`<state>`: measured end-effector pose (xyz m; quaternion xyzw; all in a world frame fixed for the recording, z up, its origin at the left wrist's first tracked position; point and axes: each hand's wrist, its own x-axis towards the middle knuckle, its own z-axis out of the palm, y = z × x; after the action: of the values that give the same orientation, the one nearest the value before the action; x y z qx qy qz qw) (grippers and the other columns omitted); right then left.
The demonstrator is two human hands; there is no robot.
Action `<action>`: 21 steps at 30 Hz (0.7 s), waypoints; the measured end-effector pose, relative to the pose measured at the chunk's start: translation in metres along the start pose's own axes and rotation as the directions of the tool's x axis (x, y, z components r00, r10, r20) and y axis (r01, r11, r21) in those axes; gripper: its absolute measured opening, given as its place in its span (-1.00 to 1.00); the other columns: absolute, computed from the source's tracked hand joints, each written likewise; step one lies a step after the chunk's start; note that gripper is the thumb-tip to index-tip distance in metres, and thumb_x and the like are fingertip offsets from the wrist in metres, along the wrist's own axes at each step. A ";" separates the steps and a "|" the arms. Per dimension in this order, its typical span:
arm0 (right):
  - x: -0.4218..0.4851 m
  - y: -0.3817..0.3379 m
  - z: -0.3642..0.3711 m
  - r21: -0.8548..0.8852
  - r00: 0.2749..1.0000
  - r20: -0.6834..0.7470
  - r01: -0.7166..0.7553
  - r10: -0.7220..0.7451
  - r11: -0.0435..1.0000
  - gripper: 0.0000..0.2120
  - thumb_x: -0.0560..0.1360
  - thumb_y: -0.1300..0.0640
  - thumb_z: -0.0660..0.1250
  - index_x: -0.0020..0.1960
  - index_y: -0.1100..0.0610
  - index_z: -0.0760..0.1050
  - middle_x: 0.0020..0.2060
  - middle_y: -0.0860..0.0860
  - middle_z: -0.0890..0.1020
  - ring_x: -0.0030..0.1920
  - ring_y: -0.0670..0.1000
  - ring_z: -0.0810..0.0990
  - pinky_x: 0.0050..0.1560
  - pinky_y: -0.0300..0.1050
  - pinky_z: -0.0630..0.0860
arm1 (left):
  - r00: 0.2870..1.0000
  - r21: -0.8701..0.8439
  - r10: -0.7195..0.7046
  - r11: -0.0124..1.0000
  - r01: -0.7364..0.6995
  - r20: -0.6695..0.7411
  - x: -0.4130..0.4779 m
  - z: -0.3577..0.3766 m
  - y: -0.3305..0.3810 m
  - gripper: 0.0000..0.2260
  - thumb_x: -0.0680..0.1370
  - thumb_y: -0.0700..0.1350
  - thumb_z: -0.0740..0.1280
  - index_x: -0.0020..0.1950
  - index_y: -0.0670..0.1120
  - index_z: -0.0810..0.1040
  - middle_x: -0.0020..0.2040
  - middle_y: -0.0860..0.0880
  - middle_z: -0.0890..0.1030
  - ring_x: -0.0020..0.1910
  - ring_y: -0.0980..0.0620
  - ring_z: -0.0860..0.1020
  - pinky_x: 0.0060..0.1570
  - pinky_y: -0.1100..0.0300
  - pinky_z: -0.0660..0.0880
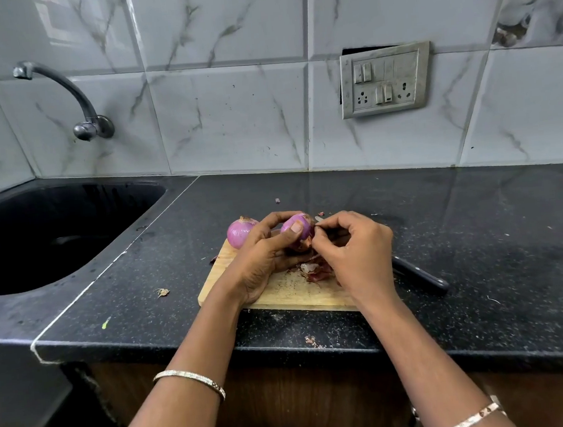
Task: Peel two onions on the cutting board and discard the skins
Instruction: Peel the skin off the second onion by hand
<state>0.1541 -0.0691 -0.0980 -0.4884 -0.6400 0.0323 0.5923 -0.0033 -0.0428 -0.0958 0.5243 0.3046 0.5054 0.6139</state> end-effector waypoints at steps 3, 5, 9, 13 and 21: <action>0.000 0.002 0.000 -0.015 1.000 0.013 -0.016 0.017 1.000 -0.96 0.44 0.22 0.47 -0.15 0.10 0.67 -0.27 -0.10 0.66 -0.25 -0.15 0.64 -0.18 -0.15 0.61 | 1.000 -0.037 -0.010 0.999 0.009 -0.017 0.000 0.000 0.001 -0.59 0.48 -0.10 0.44 0.28 -0.21 0.51 0.04 -0.20 0.68 -0.02 -0.10 0.68 0.01 0.04 0.66; 0.000 0.002 0.000 -0.016 1.000 -0.003 -0.022 0.022 1.000 -0.96 0.45 0.22 0.46 -0.14 0.11 0.65 -0.25 -0.09 0.66 -0.24 -0.14 0.63 -0.18 -0.16 0.60 | 0.999 -0.067 -0.020 0.998 0.018 -0.025 0.001 0.001 0.001 -0.60 0.48 -0.11 0.44 0.26 -0.24 0.51 0.01 -0.19 0.68 -0.01 -0.12 0.67 0.03 0.01 0.67; 0.001 0.000 -0.002 0.023 0.997 -0.029 -0.067 0.068 0.997 -0.96 0.46 0.22 0.45 -0.12 0.10 0.66 -0.23 -0.09 0.67 -0.23 -0.14 0.64 -0.18 -0.21 0.60 | 0.999 -0.089 -0.023 0.996 0.020 -0.042 0.001 0.002 0.002 -0.70 0.59 -0.16 0.36 0.26 -0.29 0.51 0.02 -0.19 0.67 0.00 -0.12 0.67 0.04 -0.01 0.67; -0.001 -0.005 -0.003 0.078 0.999 0.009 -0.050 0.049 0.996 -0.97 0.46 0.15 0.50 -0.11 0.08 0.68 -0.22 -0.11 0.68 -0.22 -0.16 0.65 -0.19 -0.30 0.59 | 0.999 -0.089 -0.018 0.996 0.014 -0.043 -0.001 0.002 0.003 -0.77 0.61 -0.17 0.34 0.23 -0.24 0.51 -0.05 -0.13 0.69 -0.07 -0.06 0.69 -0.07 0.07 0.67; -0.002 -0.001 0.001 -0.027 0.998 -0.017 0.067 -0.067 0.997 -0.97 0.43 0.21 0.52 -0.18 0.10 0.70 -0.27 -0.11 0.66 -0.24 -0.13 0.63 -0.18 -0.11 0.60 | 1.000 -0.055 0.023 0.998 -0.024 -0.019 -0.001 0.001 0.001 -0.57 0.47 -0.15 0.45 0.29 -0.24 0.44 0.09 -0.18 0.70 -0.03 -0.08 0.68 -0.08 0.11 0.65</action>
<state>0.1526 -0.0702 -0.0990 -0.4748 -0.6512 -0.0004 0.5921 -0.0030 -0.0445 -0.0944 0.5061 0.2901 0.5257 0.6192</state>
